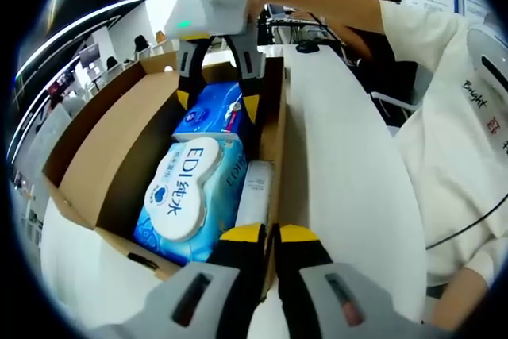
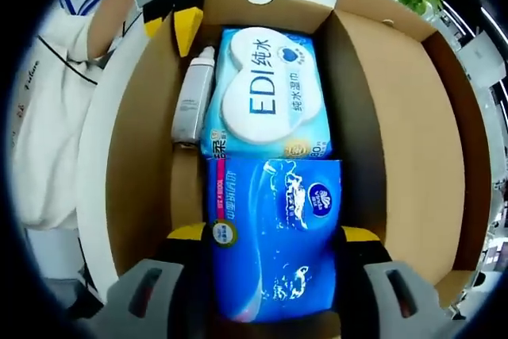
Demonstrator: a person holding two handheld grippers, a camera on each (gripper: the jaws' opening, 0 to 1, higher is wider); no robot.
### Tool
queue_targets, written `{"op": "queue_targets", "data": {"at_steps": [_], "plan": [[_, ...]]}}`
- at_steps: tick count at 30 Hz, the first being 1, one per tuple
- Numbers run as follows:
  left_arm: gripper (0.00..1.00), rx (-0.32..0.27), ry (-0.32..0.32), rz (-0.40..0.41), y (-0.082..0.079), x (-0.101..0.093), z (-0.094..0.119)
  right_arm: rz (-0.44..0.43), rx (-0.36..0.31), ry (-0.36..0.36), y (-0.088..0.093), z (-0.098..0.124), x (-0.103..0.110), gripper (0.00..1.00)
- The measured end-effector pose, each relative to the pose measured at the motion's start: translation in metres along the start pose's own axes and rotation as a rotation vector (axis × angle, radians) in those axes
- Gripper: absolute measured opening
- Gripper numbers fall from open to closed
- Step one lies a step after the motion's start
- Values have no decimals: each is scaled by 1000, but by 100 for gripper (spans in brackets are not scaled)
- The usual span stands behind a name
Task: Operate the shoe box by opening the lid, removing the specified soft item, and placing it in the target area until the item is outside and the box remains undamaged.
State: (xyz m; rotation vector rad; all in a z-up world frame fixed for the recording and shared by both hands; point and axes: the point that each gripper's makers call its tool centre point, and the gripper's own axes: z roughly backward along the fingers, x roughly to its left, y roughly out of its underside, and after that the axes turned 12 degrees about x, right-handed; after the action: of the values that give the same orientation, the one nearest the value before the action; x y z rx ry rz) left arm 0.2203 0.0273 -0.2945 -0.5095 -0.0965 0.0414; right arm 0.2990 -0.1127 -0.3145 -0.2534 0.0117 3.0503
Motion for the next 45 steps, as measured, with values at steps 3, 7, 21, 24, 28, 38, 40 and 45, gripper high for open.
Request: {"op": "queue_targets", "data": {"at_steps": [3,7,21,24,28,38,40,45], "plan": [[5,2,2,2,0,0,0,5,16,-12,0,-1,0,65],[5,-3,-4,3,0,0,1,7,37,-17,0,-3,3,65],[4,-4,21,26,-2,-6,2,113,165,35,6,-16,12,74],[4,-9,19,24,-3,-7,2,121,205,17,6,-19,19,85],[4,-5,22,26,-3,-9,1,116,211,23,7,-20,15,85],[4,-13,23,27,-5,-11,0,107,161,18,7,-21,11,76],[4,-19,21,29,-4,-10,1,61,124,8,4,-16,6,69],[4,-24,23,24,-7,-13,0,82,192,-8,5,-20,6,71]]}}
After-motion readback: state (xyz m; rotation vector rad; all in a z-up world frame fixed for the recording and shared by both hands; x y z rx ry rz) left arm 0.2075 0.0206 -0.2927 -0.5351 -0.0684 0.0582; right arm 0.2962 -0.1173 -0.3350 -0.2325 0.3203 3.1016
